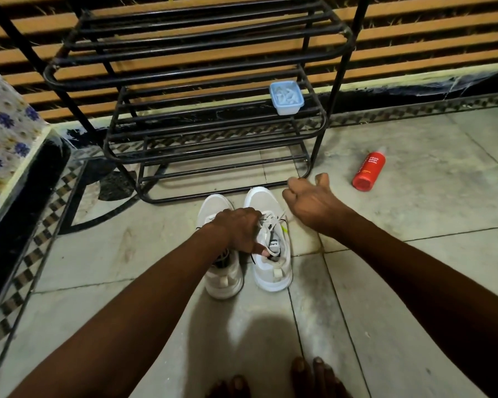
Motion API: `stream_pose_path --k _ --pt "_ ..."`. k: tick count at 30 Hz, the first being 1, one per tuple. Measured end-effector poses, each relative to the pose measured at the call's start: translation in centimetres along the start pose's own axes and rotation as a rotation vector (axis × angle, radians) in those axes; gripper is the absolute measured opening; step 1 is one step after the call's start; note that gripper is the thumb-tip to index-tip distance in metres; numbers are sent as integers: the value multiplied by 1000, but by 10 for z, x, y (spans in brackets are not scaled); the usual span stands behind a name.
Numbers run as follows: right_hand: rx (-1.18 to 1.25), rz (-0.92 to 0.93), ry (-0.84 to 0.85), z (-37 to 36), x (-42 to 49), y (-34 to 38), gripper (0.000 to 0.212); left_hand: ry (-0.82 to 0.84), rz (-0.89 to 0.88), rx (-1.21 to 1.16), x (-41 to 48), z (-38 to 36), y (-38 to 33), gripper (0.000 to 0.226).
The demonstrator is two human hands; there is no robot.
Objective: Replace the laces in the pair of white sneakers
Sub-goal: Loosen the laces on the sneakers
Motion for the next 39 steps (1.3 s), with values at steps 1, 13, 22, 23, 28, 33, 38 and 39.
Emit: stream_pose_path --k 1,13,22,23,28,33,38,39 --pt "1 -91 -56 4 -3 -13 8 -2 -1 -4 0 0 0 105" --pt "1769 -909 -606 -39 -50 -36 14 -11 -6 12 -2 -1 0 105" --pt "682 -54 -2 -10 -19 -14 25 -12 -6 17 -3 0 -2 104" --pt "552 95 81 -14 -20 6 28 -10 -6 27 -3 0 -3 104" --pt "467 148 -94 9 -14 5 17 -11 -5 19 -3 1 -3 105" --pt "784 -171 -170 -1 -23 -31 11 -15 -18 0 -1 0 -2 106" --pt "1004 -434 -139 -30 -36 -36 33 -45 -29 -16 -2 1 -1 102" --pt "1031 -451 -128 -35 -37 -33 36 -44 -24 -15 -2 2 -1 101"
Point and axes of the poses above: each hand's wrist, its own x-axis towards the middle knuckle, its own z-axis out of the back of the hand, y = z × x, the point moved 10 cm from there along x, towards the middle knuckle, and after that the axes turned 2 degrees about z, right-handed, at the moved point
